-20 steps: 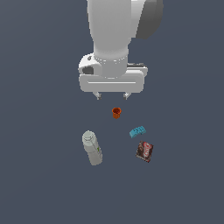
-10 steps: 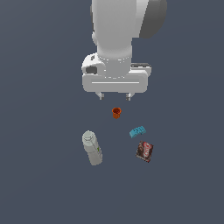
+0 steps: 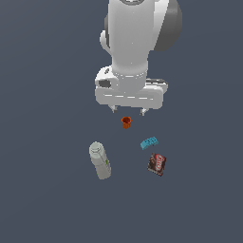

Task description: Pick up a designated object from a clutter of objects.

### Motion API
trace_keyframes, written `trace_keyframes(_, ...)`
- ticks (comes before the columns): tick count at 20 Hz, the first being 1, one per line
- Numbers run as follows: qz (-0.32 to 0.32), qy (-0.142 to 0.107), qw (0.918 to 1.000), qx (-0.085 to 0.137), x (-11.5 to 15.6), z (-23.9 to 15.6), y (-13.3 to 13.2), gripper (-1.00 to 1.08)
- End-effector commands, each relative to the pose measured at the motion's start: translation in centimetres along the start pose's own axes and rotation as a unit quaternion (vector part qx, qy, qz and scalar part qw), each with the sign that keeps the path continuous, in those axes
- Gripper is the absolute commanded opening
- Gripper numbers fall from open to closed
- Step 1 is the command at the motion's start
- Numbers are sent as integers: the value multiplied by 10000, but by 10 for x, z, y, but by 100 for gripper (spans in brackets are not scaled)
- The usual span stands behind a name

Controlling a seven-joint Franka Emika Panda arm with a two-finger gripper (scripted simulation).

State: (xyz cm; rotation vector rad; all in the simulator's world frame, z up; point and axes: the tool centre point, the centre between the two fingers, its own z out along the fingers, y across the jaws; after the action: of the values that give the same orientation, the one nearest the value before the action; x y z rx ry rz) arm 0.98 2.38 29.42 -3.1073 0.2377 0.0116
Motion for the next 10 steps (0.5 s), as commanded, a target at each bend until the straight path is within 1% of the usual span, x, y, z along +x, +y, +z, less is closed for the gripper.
trace_keyframes(1,201,0,9998,-8,1,9,-5,100)
trace_keyframes(5,593,4,9982,-23,2,26,-15,100)
trace_keyframes(10,1100,12,9939,-41,2,49,-27,100)
